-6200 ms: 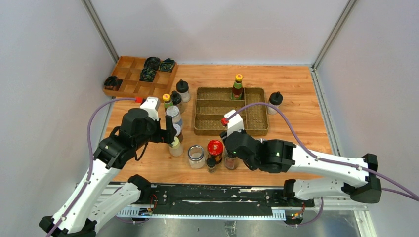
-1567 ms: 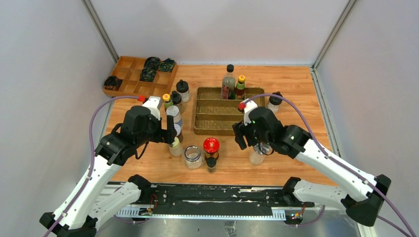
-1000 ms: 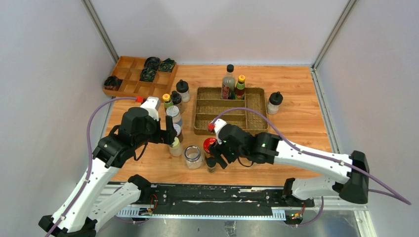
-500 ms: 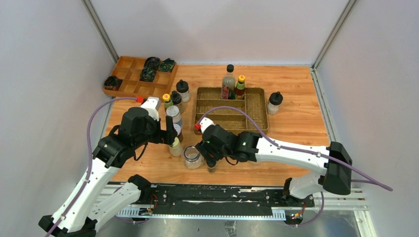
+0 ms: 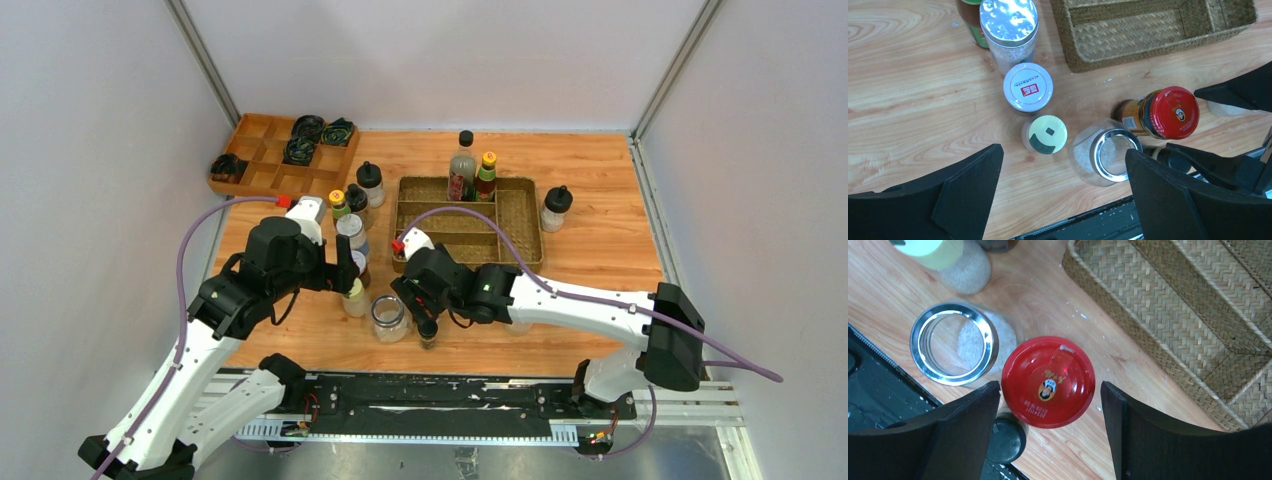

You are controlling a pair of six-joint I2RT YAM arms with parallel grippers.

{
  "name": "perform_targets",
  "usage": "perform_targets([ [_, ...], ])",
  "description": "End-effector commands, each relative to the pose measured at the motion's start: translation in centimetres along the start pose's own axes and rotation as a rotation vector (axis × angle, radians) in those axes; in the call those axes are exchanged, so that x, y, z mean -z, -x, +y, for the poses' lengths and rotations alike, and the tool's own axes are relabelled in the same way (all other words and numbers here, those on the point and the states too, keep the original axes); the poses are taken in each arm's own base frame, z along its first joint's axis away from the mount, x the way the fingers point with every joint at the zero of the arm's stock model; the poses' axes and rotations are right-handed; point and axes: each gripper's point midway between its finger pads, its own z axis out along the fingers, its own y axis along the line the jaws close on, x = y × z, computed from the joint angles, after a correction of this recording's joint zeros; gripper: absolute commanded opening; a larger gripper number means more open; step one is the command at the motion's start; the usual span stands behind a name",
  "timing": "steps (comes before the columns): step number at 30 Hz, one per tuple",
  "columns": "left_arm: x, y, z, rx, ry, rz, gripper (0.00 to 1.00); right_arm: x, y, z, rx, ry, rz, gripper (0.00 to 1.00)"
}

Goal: Organize the condiment bottles
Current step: Pick up the bottle from the center of the board.

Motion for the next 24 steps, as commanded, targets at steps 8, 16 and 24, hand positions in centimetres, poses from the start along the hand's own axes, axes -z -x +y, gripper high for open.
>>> perform_targets([
  [8, -0.1, -0.8, 0.0, 0.002, -0.01, 0.019, 0.99, -2.9, -0.2, -0.1, -0.08, 0.01, 0.017, 0.78],
  [16, -0.2, -1.2, 0.2, 0.0, -0.007, 0.024, 0.99, -3.0, -0.3, -0.3, -0.095, -0.001, 0.012, 0.46],
  [24, -0.2, -1.2, 0.1, 0.001, -0.008, 0.024, 0.99, -0.5, 4.7, -2.1, -0.063, -0.073, -0.099, 0.3],
])
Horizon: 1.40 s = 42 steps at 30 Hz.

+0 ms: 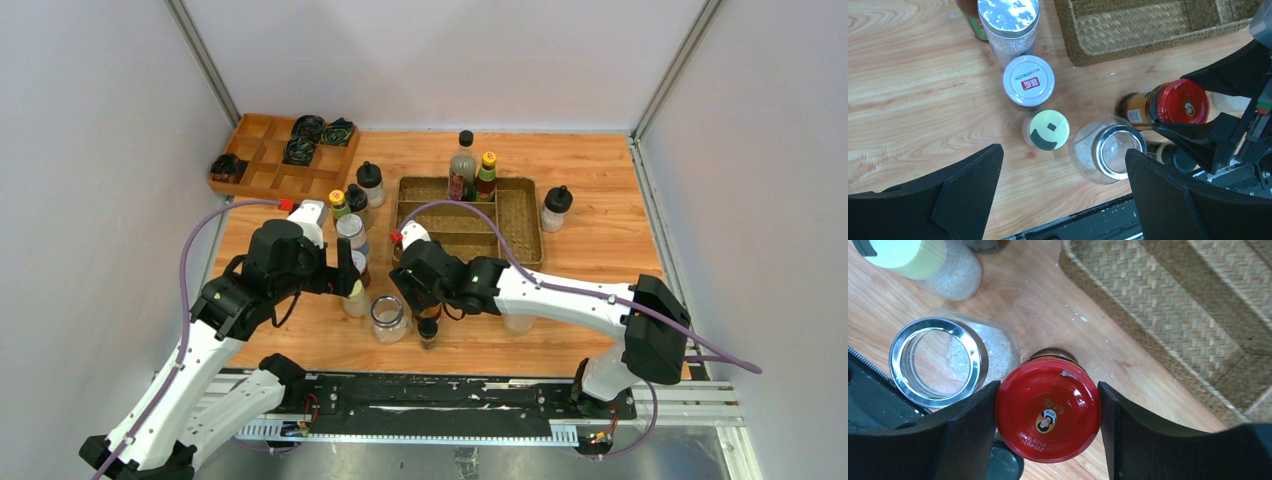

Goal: Organize the condiment bottles
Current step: Pick up the bottle from the center of the board, then place the bottle in the storage box.

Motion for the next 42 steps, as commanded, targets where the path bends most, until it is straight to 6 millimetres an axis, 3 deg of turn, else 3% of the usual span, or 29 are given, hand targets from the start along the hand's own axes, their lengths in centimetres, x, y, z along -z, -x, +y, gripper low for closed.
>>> perform_targets([
  [1, 0.1, -0.3, -0.1, 0.002, -0.014, 0.005, 0.99, 2.5, 5.9, -2.0, -0.004, -0.075, -0.145, 0.29],
  [11, 0.2, -0.1, -0.2, 0.0, -0.017, 0.001, 0.99, 4.9, 16.9, -7.5, -0.077, -0.124, -0.3, 0.27],
  [16, 0.4, 0.1, -0.4, -0.003, -0.028, -0.006, 0.99, 3.6, 21.7, -11.2, -0.095, -0.161, -0.344, 0.27],
  [20, 0.6, 0.1, -0.5, -0.001, -0.037, -0.008, 0.99, 0.9, 23.9, -14.3, -0.091, -0.202, -0.335, 0.26],
  [25, 0.6, -0.1, -0.5, -0.003, -0.035, 0.0, 0.99, -1.9, 24.5, -18.1, -0.126, -0.237, -0.322, 0.26],
  [31, 0.5, -0.3, -0.3, -0.008, -0.029, 0.007, 0.99, -5.1, 23.8, -20.9, -0.156, -0.24, -0.3, 0.25],
  [42, 0.0, -0.4, -0.2, -0.01, -0.016, 0.021, 0.99, -7.6, 23.7, -22.4, -0.143, -0.223, -0.303, 0.25],
])
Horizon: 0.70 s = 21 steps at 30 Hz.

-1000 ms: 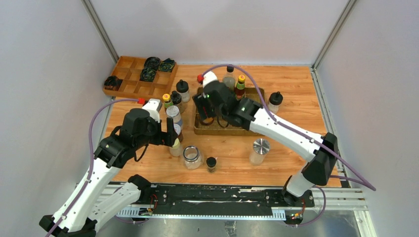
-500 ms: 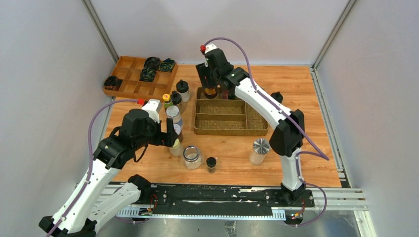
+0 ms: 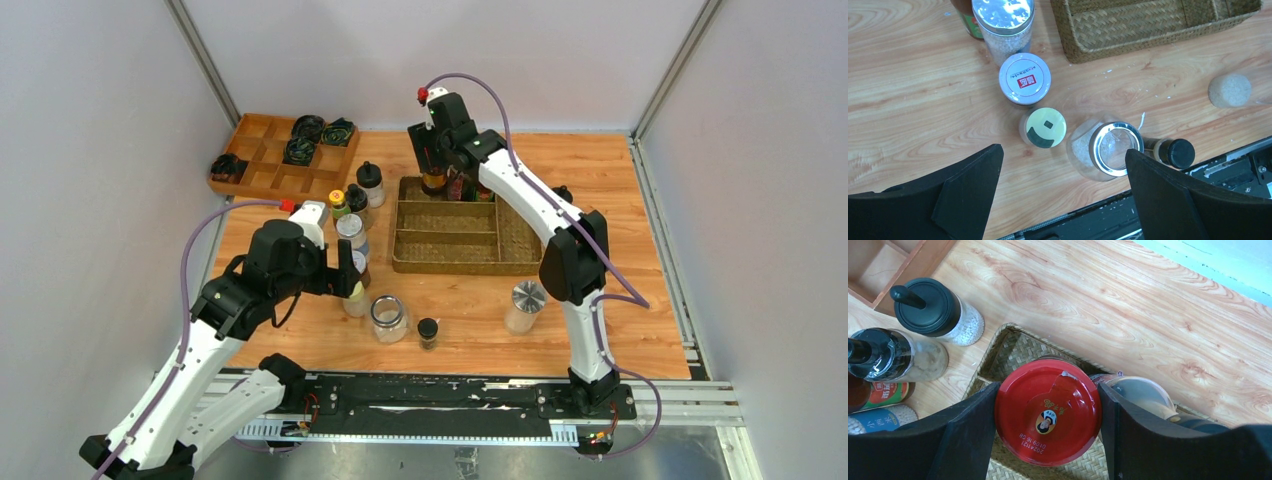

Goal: Organize the condiment bottles
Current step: Place the bottle in the storage box.

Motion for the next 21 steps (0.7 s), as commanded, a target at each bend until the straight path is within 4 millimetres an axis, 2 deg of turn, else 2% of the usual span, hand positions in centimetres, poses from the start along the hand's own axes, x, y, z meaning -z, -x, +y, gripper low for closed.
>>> perform_targets([
  [1, 0.0, -0.1, 0.1, -0.009, -0.001, 0.012, 0.99, 0.1, 4.1, -0.4, 0.0, 0.013, -0.126, 0.25],
  [12, 0.0, -0.2, 0.0, -0.009, -0.004, 0.011, 0.99, -2.4, 1.9, -0.7, 0.016, -0.014, -0.079, 0.25],
  [21, 0.0, -0.2, 0.0, -0.009, -0.006, 0.014, 0.99, -3.2, -0.2, -1.5, 0.017, -0.066, -0.037, 0.26],
])
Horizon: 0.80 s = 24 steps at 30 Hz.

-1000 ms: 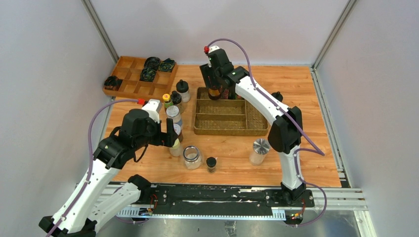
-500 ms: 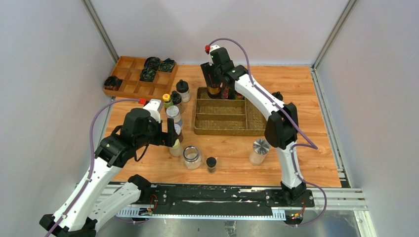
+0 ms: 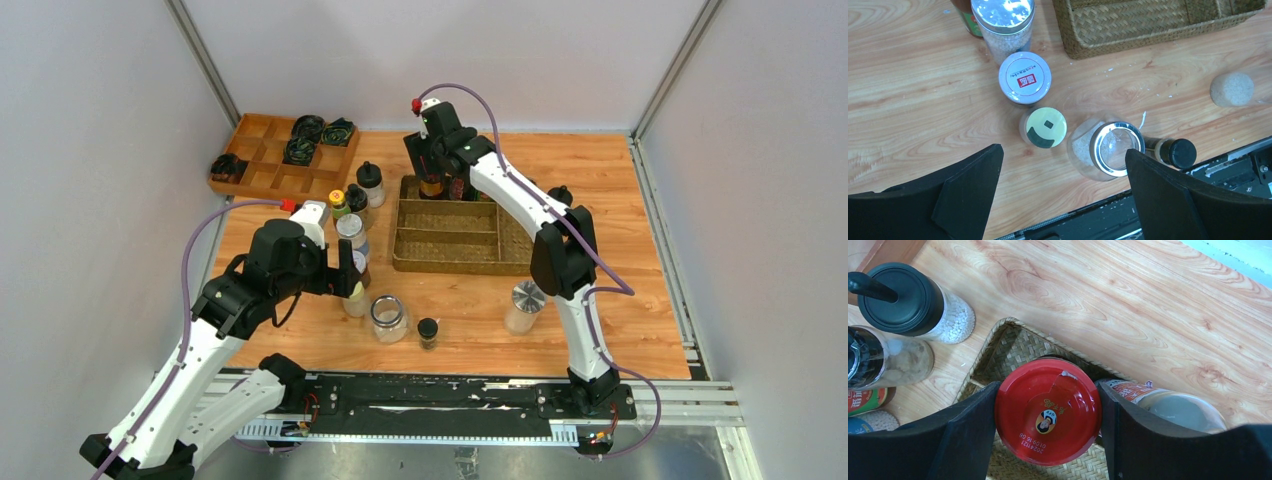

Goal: Organize the condiment bottles
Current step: Place the bottle in the storage box.

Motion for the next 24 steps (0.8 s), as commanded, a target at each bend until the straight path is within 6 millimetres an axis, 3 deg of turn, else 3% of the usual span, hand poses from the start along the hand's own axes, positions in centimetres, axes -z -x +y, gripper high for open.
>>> perform_targets([
  [1, 0.1, -0.2, 0.0, -0.009, -0.009, 0.007, 0.99, 0.1, 2.0, -1.9, -0.002, -0.073, -0.076, 0.26],
  [6, 0.2, -0.2, 0.0, -0.009, -0.01, 0.006, 0.99, -0.5, 1.0, -2.0, -0.005, -0.082, -0.052, 0.3],
  [11, 0.2, -0.2, 0.0, -0.011, -0.011, 0.005, 0.99, -0.6, 0.5, -2.1, -0.009, -0.091, -0.041, 0.49],
  [24, 0.2, -0.1, -0.1, -0.014, -0.015, 0.006, 0.99, 0.4, 1.2, -2.3, -0.008, -0.093, -0.059, 0.7],
])
